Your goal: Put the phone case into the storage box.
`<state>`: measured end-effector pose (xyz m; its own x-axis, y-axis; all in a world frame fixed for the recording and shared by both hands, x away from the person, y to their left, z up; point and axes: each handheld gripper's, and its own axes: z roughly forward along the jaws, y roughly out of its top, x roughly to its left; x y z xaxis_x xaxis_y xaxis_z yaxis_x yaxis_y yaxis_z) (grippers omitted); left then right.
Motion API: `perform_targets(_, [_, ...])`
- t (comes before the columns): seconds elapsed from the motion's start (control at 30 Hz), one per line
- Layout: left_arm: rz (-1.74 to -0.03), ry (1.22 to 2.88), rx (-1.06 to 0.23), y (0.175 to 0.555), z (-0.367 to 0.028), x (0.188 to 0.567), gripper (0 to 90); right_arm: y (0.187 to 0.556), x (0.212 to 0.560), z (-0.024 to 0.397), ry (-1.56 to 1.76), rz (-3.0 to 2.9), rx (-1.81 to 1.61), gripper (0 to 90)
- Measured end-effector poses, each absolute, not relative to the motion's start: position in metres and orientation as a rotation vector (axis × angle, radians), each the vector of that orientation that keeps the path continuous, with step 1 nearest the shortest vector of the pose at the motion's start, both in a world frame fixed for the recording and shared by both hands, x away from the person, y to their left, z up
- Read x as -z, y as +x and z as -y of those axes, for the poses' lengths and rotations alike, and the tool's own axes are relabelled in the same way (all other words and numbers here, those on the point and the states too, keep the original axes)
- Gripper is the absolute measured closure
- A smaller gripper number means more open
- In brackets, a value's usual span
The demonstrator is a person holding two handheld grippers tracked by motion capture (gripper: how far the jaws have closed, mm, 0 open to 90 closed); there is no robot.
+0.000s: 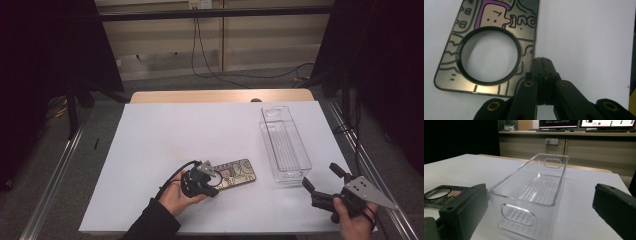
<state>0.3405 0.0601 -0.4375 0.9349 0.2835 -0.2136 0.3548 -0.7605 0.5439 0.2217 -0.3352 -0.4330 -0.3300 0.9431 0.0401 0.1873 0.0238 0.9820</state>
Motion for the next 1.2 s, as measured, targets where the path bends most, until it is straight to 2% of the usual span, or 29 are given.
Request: perform_targets(1.2, [-0.612,2.454,0.098,0.364,-0.089,0.438,90.0,0.221,0.433,0.335,1.176,-1.601,-1.37,0.0])
